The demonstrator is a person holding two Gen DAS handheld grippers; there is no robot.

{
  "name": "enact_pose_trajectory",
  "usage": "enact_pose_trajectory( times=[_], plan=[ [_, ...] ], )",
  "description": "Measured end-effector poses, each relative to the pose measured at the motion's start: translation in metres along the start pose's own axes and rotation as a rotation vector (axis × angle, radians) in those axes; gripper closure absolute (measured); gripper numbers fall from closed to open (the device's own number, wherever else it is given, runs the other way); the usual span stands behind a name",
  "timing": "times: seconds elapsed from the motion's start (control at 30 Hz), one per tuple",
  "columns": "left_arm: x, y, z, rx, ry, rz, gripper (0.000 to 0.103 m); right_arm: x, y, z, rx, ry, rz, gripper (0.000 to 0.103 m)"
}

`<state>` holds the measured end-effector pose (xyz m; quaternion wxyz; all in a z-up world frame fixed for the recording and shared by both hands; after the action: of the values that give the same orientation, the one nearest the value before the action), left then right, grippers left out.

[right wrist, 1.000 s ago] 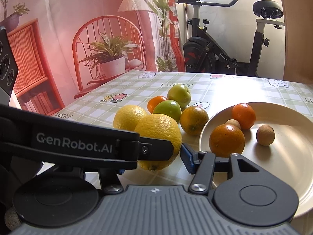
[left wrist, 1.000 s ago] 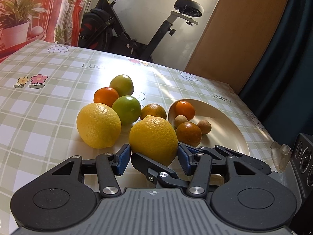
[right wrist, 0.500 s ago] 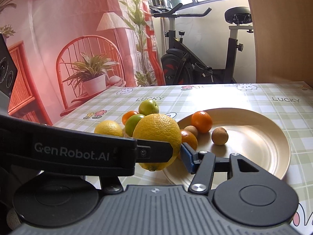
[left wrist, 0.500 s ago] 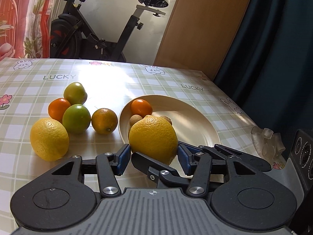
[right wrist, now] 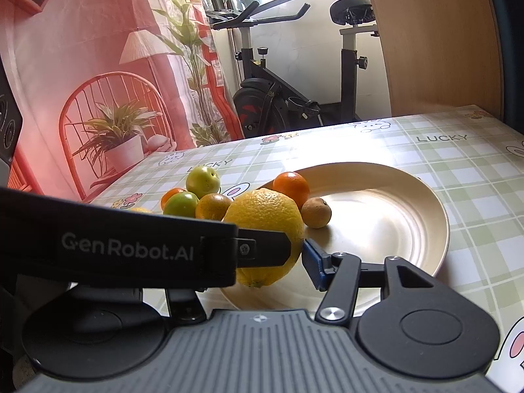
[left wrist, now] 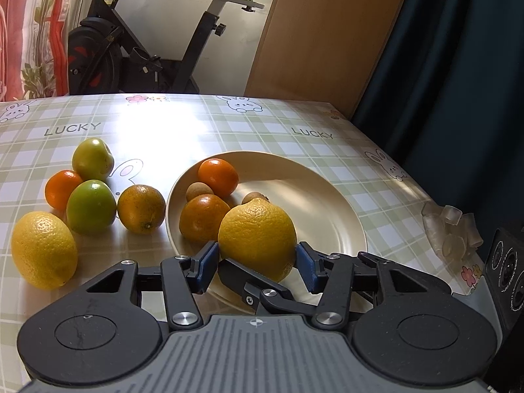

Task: Organize fruits
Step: 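Carry the lemon in the left gripper over the plate and lower it, then open the left gripper and withdraw it from the lemon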

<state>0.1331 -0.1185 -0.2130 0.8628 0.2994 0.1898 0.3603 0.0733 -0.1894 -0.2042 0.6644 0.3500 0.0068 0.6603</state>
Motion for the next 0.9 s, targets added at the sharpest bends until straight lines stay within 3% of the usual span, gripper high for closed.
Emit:
enact_pose_trajectory(
  times=[0.8,0.9],
  plan=[
    [0.020,0.000,0.005,-0.023,0.053,0.055,0.047,0.008,-0.025,0.005,0.003,0.065,-0.023,0.044],
    [0.021,0.004,0.006,-0.028,0.059,0.066,0.047,0.010,-0.022,0.005,-0.014,0.075,-0.024,0.034]
  ],
)
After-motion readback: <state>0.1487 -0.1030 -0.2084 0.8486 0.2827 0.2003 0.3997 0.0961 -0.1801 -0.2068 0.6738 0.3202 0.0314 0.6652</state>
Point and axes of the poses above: each gripper's, at about its wrist camera, not at the fingertips, and y roughly against the way its jaws point, x to its left, z to its top, the point moved 7 cm from there along -y, roughly the way its jaws point, and after that the axes turned 11 degrees about -y, right-handed, at the moved point
